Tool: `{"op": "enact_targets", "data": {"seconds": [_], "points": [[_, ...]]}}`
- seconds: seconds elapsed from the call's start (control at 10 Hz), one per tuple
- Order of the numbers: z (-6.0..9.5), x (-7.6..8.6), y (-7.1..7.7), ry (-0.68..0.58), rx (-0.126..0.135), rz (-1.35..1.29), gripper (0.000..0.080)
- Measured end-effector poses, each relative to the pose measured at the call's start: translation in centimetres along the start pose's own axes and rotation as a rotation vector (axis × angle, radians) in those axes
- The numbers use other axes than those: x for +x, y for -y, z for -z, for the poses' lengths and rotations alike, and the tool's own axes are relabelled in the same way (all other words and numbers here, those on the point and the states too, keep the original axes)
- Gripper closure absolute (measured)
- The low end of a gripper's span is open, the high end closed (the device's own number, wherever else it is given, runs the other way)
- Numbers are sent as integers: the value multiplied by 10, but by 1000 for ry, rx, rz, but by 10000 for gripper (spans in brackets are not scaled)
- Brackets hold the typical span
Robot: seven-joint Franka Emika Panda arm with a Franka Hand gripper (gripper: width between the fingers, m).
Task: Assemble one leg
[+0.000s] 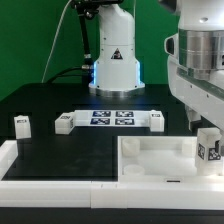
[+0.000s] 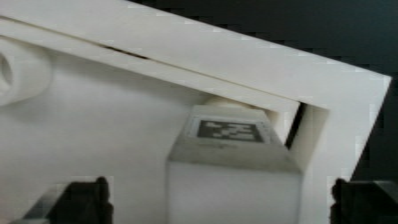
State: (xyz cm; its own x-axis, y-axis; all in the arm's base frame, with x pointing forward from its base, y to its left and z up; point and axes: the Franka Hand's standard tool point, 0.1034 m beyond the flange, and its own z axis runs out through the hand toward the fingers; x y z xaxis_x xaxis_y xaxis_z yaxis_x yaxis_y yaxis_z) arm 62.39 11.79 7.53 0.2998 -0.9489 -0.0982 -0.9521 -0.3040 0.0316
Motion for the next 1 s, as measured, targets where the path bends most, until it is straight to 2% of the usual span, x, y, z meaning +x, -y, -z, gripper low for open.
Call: {"op": "enact_targets", "data": {"seconds": [0.1,0.4,1.0], "points": [[0,0,0,-2,-1,181,159],[0,-3,0,-4,-3,511,151],[-2,-3,-1,-25,-35,1167,150]]}}
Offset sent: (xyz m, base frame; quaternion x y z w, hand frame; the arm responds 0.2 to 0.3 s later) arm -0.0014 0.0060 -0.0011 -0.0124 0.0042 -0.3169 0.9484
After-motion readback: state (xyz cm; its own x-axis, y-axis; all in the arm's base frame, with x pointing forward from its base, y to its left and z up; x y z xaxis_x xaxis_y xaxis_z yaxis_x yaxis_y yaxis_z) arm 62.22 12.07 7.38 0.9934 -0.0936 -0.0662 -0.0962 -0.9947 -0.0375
